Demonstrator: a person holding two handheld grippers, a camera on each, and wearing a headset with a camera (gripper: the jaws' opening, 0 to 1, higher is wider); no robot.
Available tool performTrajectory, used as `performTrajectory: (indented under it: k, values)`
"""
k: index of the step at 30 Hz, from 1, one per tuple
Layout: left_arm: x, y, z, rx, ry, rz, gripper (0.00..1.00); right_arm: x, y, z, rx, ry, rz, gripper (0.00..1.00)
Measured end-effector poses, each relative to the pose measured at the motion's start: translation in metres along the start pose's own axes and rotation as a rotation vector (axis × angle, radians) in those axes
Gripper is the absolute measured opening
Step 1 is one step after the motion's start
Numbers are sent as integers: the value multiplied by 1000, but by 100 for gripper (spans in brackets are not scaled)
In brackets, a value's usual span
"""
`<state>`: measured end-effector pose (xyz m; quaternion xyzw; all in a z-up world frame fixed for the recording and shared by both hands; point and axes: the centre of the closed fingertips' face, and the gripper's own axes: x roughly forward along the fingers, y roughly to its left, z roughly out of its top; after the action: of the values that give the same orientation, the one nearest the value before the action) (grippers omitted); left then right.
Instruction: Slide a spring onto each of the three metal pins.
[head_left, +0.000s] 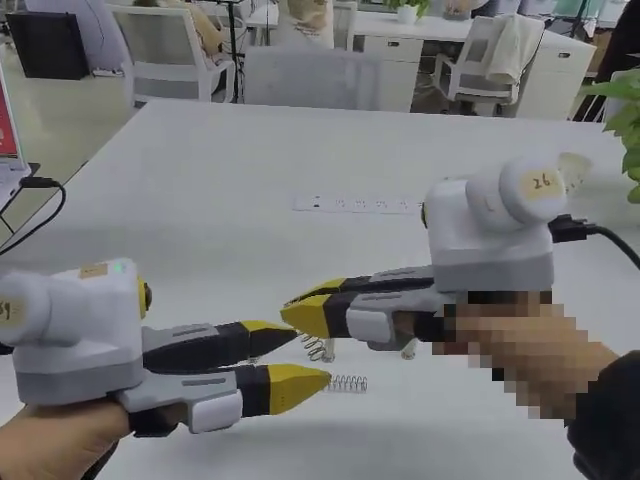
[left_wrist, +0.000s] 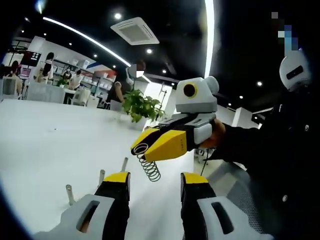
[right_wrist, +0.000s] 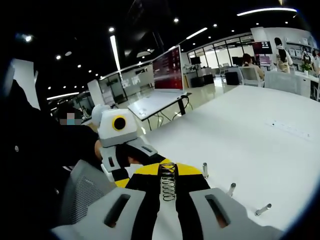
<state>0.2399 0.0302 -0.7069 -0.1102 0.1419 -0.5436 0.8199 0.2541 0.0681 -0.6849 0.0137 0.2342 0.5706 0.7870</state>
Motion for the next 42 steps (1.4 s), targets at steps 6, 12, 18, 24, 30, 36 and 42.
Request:
performTrajectory:
  k: [6, 12, 18, 24, 30, 36, 42]
  values:
    - [2, -3, 2, 0, -2, -15, 29, 0, 5, 6, 23, -29, 23, 8]
    - [0, -3, 4, -10, -10, -16, 16, 2, 9, 8, 20, -33, 34, 8]
    - [0, -3, 6, -11, -20, -16, 11, 2, 11, 8, 20, -38, 40, 8]
    - [0, -3, 7, -11, -22, -14, 6, 1, 11, 11, 31, -59, 46, 8]
    - [0, -3, 7, 0, -24, -14, 5, 0, 12, 10, 31, -59, 49, 8]
    - [0, -3, 5, 21, -13, -14, 3, -3, 13, 10, 16, -41, 52, 8]
    - [1, -5, 1, 48, 3, -23, 2, -12, 12, 6, -21, 20, 58, 8]
